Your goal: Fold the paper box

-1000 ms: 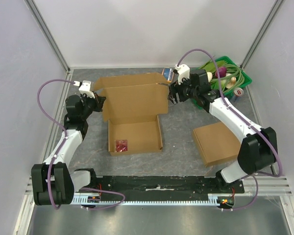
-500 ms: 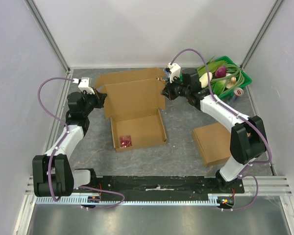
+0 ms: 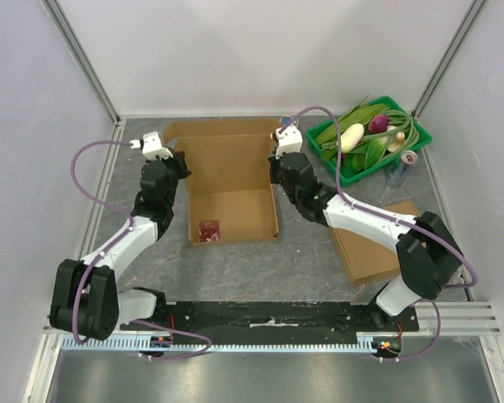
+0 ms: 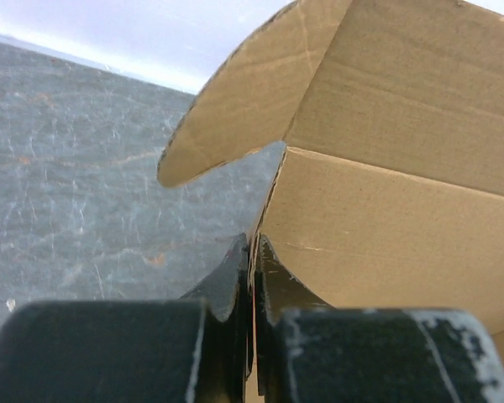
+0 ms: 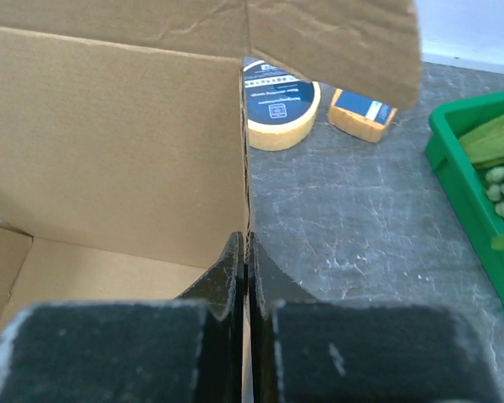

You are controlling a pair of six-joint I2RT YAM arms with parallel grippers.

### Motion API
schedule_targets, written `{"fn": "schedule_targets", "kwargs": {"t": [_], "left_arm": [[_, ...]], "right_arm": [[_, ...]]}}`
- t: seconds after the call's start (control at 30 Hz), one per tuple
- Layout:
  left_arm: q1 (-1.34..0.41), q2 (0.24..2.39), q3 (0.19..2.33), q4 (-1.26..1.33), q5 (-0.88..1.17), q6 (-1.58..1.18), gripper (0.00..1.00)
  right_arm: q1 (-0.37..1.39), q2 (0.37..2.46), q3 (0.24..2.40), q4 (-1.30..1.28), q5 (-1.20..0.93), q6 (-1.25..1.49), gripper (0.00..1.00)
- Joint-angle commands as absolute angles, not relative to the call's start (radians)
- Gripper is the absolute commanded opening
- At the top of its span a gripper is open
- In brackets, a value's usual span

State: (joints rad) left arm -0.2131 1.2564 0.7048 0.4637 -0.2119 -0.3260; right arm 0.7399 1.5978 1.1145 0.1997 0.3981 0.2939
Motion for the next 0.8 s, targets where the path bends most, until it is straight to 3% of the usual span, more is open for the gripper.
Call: {"fn": "schedule_targets", "kwargs": {"t": [0.0, 0.1, 0.3, 0.77], "left_arm": [[-0.261, 1.181, 0.58, 0.69, -0.287, -0.402, 0.07], [-0.284, 1.167, 0.508, 0.755, -0.276, -0.396, 0.09], [-0.357, 1.134, 0.437, 0.784, -0.284, -0.356, 0.08], [-0.394, 0.907, 0.229, 0.779, -0.239, -0.439, 0.09]], "right_arm": [[0.807, 1.514, 0.955, 0.518, 0.601, 0.292, 0.01], [0.837, 1.497, 0.846, 0.74, 0.653, 0.27, 0.01], [0.911, 1.519, 0.733, 0.948, 0.718, 0.198, 0.0], [1.015, 1.46, 0.514, 1.111, 0.83, 0.196, 0.01]]}}
